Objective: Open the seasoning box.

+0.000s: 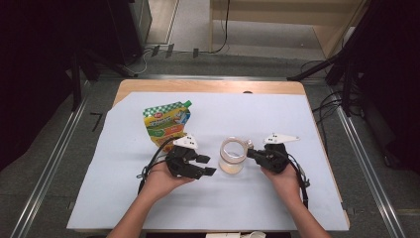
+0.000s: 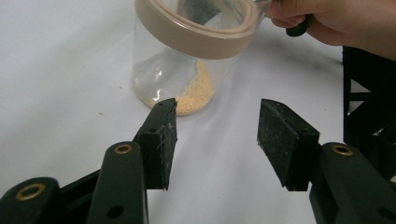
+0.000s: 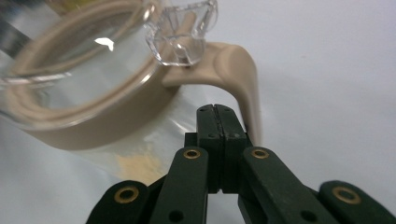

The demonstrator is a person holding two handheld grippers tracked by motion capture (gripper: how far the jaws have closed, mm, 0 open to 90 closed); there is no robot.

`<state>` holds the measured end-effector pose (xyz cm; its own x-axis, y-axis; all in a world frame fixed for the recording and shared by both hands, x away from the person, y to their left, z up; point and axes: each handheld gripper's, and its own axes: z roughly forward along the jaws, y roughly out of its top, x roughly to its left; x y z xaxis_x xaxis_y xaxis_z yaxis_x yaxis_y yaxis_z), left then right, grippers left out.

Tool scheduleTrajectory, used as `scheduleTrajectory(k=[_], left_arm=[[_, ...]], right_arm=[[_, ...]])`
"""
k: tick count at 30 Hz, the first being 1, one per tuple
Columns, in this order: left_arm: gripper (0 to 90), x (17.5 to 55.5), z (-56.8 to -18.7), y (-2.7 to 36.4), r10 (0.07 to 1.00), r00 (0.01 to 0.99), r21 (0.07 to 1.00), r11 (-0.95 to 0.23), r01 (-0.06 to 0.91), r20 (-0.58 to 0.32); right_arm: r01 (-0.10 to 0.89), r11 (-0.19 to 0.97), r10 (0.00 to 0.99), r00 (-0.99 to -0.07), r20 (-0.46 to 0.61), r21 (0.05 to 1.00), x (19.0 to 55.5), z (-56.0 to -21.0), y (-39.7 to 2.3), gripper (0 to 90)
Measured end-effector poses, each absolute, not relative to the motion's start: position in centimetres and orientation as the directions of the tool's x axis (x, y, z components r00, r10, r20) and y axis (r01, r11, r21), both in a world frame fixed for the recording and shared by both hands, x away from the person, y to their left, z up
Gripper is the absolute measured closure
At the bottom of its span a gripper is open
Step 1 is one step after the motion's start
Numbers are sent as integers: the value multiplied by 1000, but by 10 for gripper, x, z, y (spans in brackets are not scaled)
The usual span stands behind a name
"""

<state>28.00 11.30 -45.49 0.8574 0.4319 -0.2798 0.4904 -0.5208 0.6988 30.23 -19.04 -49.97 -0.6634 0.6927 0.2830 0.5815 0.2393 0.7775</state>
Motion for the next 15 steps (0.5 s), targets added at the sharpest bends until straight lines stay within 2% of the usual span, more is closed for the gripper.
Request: scheduleTrajectory(k=[5, 10, 15], left_arm=[[419, 284, -452, 109, 436, 856, 715, -502, 487, -277], [343, 291, -447, 103, 421, 872, 729, -510, 456, -250], [274, 300, -443, 93, 409, 878, 730, -516, 447, -248]], right_arm=[[594, 284, 686, -674, 273, 753, 300, -491, -195, 900], [567, 293, 691, -682, 239, 770, 299, -473, -209, 900], [580, 290, 716, -659, 230, 761, 305, -473, -219, 900]])
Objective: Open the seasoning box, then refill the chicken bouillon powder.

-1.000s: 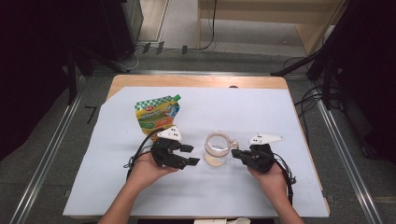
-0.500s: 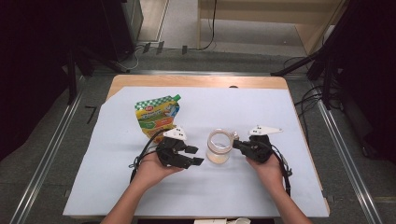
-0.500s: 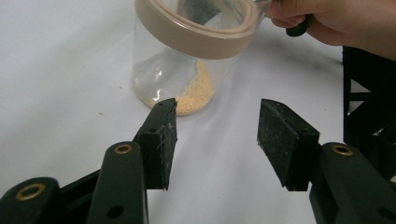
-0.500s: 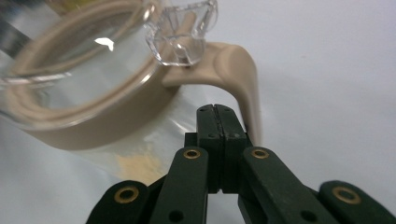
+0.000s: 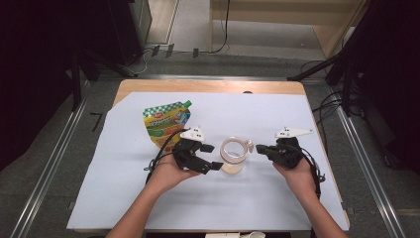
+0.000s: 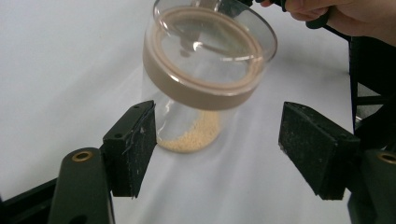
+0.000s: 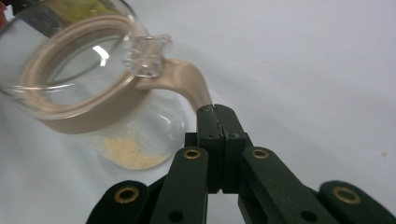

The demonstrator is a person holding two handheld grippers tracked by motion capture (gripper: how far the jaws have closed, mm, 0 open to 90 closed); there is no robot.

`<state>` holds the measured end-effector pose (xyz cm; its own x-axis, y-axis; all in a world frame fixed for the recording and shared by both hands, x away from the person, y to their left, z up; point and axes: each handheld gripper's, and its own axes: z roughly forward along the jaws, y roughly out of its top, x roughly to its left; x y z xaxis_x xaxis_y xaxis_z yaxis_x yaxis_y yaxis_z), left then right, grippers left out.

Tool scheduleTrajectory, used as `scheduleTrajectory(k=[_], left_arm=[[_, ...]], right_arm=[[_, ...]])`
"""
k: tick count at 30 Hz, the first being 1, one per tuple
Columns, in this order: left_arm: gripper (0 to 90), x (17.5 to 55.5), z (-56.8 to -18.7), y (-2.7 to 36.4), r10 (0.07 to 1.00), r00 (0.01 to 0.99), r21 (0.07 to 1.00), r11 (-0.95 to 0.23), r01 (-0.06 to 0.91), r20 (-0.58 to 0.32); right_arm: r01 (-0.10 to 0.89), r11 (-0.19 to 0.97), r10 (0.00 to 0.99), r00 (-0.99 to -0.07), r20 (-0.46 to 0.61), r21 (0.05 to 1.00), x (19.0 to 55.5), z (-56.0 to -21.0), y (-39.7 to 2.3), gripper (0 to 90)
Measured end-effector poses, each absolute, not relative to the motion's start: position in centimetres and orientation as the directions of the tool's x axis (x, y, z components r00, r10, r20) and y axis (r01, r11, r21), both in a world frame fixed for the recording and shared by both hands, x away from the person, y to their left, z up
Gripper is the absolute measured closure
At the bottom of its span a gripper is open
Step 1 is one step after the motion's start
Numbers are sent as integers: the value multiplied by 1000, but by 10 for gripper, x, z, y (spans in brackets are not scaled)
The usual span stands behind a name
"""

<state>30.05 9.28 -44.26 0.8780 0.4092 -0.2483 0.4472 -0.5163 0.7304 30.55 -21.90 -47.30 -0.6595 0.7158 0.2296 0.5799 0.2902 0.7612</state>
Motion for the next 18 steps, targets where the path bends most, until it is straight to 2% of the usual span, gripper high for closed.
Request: scheduleTrajectory(k=[3, 7, 13, 18], left_arm=[[221, 307, -442, 84, 396, 872, 700, -535, 473, -287], [175, 311, -443, 74, 406, 885, 691, -573, 441, -229], [173, 316, -452, 65, 402, 890, 705, -565, 428, -217], [133, 312, -459, 53, 401, 908, 721, -594, 357, -119]], right_arm=[[593, 290, 722, -651, 235, 751, 313, -479, -219, 900], [609, 278, 720, -644, 258, 743, 321, -486, -215, 900], [611, 279, 715, -647, 265, 741, 324, -492, -207, 900], [615, 268, 727, -634, 263, 742, 323, -492, -206, 900]])
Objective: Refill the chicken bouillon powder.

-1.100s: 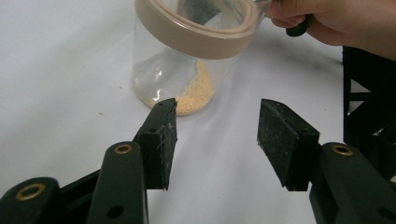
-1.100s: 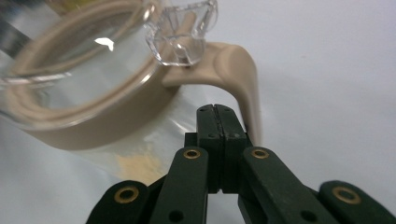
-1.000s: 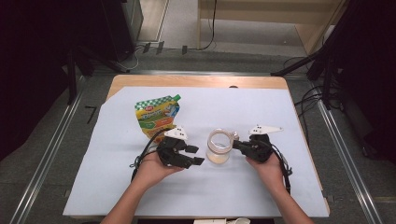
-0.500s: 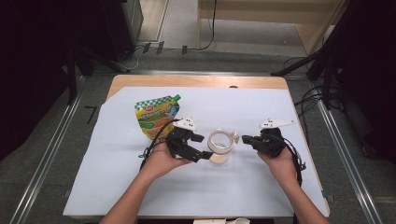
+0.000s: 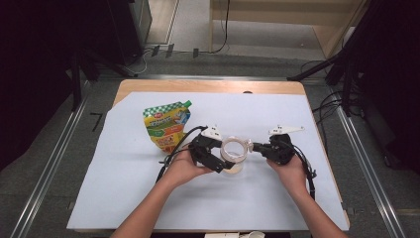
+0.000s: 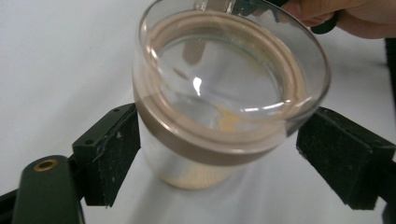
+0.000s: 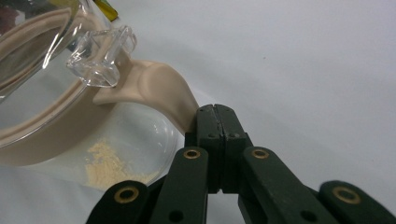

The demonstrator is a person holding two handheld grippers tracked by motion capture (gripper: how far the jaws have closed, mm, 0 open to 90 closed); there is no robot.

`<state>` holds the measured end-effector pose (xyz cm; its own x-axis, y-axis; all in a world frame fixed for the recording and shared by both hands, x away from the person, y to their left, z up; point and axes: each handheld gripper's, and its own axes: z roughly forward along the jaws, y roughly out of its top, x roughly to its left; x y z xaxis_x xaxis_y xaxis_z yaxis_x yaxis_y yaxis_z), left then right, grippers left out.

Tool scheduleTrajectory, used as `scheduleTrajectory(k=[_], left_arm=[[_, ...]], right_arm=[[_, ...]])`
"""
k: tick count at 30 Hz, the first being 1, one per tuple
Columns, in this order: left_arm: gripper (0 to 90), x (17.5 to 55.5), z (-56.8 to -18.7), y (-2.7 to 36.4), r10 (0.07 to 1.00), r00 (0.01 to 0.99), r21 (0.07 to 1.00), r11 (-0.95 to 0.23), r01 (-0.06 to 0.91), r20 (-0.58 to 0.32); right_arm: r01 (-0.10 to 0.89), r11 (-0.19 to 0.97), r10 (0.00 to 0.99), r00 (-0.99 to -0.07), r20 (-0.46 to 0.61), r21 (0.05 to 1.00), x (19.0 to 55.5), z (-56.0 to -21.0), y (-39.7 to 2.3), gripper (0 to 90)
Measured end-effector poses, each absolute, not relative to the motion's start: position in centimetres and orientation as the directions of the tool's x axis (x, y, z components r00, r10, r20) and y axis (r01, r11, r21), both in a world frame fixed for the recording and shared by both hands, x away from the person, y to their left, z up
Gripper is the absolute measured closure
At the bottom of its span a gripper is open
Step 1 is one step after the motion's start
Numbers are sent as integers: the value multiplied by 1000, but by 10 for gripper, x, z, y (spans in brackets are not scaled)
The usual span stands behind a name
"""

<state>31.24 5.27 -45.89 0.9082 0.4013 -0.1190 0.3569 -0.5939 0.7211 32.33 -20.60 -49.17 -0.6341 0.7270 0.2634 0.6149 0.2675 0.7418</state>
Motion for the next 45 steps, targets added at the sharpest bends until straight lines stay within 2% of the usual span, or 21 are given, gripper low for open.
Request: scheduleTrajectory(k=[3, 23, 27, 40, 42, 43, 45], left_arm=[[116, 311, -460, 46, 413, 907, 719, -604, 343, -86], [106, 314, -452, 39, 434, 895, 674, -631, 385, -105], [104, 312, -448, 38, 434, 898, 693, -625, 359, -73], [117, 315, -426, 34, 410, 910, 713, -619, 328, -62], [133, 316, -420, 34, 397, 913, 729, -598, 332, -90], [195, 316, -418, 33, 393, 914, 743, -580, 334, -105], [221, 316, -413, 29, 390, 916, 746, -581, 325, -96]], right_arm=[[607, 270, 735, -632, 247, 747, 321, -490, -205, 900], [600, 270, 740, -630, 237, 753, 319, -488, -204, 900], [596, 276, 740, -632, 229, 754, 319, -488, -203, 900], [602, 268, 741, -628, 238, 752, 319, -488, -204, 900], [601, 266, 739, -629, 242, 754, 319, -488, -204, 900], [602, 267, 741, -628, 239, 753, 318, -487, -204, 900], [599, 267, 738, -631, 240, 755, 318, -487, -204, 900]])
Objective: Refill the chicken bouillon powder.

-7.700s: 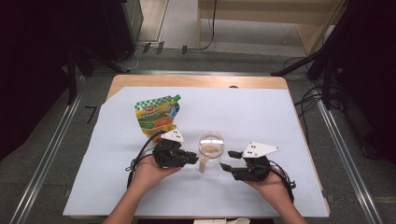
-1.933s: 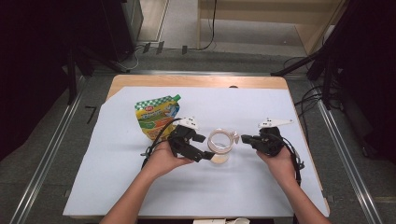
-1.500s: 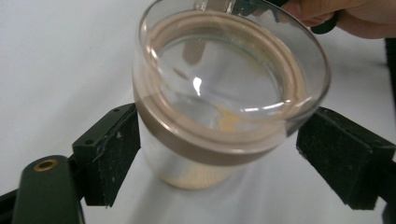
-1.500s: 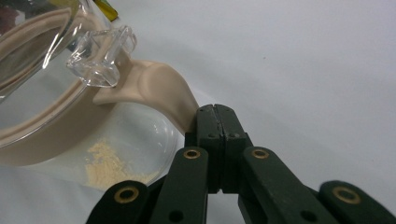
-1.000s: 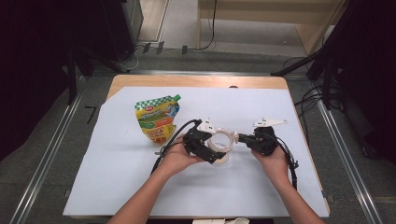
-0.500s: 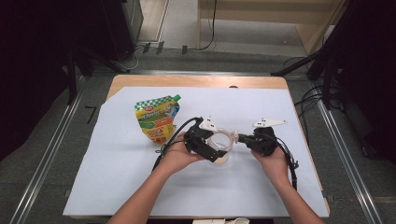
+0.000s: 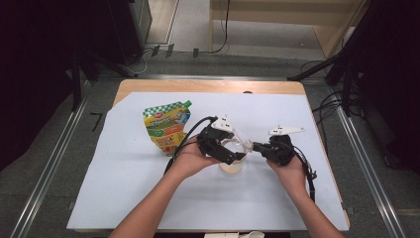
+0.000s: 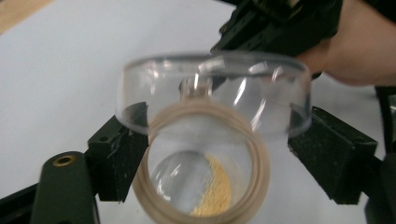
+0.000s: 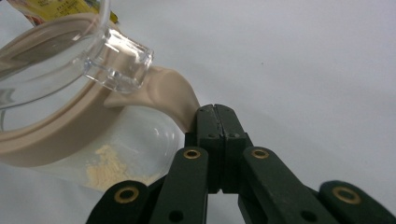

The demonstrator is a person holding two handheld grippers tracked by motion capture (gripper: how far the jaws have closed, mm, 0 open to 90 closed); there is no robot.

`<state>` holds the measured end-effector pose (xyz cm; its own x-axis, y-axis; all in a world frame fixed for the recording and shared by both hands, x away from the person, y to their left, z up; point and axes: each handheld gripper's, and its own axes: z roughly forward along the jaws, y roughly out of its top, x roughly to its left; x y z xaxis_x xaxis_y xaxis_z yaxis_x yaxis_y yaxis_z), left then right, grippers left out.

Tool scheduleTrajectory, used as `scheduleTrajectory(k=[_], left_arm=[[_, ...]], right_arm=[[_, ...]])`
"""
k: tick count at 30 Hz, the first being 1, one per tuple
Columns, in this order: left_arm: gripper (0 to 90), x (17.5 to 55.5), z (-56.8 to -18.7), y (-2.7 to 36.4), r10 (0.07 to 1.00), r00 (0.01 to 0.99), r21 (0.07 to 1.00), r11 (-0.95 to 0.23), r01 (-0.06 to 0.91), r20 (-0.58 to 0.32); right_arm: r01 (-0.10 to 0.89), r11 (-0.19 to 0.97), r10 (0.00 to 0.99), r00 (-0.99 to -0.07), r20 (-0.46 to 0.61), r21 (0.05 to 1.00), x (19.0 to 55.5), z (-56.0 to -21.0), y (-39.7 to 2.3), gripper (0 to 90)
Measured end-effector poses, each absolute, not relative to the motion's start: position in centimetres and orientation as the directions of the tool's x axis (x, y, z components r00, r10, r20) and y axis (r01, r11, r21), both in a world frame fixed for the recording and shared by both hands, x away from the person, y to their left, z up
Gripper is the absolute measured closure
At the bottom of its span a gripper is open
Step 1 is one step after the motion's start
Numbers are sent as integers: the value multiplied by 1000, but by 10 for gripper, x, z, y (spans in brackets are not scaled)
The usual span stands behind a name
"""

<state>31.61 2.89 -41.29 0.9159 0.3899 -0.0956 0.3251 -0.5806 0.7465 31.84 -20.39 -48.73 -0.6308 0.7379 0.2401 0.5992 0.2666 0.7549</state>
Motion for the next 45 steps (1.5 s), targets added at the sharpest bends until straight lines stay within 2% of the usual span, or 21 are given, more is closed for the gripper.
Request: scheduleTrajectory(k=[3, 8, 10, 16, 18, 22, 27, 32, 37, 40, 43, 45], left_arm=[[249, 318, -406, 20, 384, 920, 742, -593, 313, -81], [441, 319, -398, 6, 360, 928, 745, -594, 304, -91], [555, 319, -396, 2, 341, 935, 744, -600, 294, -94], [742, 319, -400, -9, 319, 940, 741, -600, 301, -123], [778, 319, -401, -11, 316, 939, 737, -602, 307, -134], [722, 320, -399, -8, 324, 934, 734, -595, 327, -154], [651, 316, -396, -1, 309, 936, 728, -602, 328, -167], [626, 310, -392, 14, 310, 933, 733, -589, 339, -182], [647, 306, -391, 31, 335, 921, 736, -570, 365, -197], [603, 303, -394, 42, 339, 916, 723, -575, 382, -214], [562, 306, -399, 51, 334, 900, 701, -570, 429, -279], [559, 304, -402, 58, 345, 899, 713, -556, 427, -270]], right_arm=[[597, 266, 738, -632, 238, 757, 318, -487, -204, 900], [595, 263, 736, -633, 241, 759, 318, -487, -205, 900], [595, 261, 735, -633, 243, 760, 318, -486, -205, 900], [598, 249, 728, -634, 260, 762, 317, -486, -207, 900], [595, 251, 730, -634, 254, 764, 317, -486, -208, 900], [580, 245, 750, -621, 227, 776, 314, -480, -215, 900], [573, 209, 749, -615, 247, 793, 304, -473, -228, 870], [572, 220, 733, -632, 253, 790, 288, -471, -230, 805], [558, 240, 724, -648, 236, 794, 271, -463, -222, 744], [557, 251, 707, -664, 243, 791, 262, -465, -216, 706], [545, 265, 679, -691, 247, 796, 254, -468, -210, 640], [530, 276, 656, -713, 246, 802, 250, -470, -206, 606]])
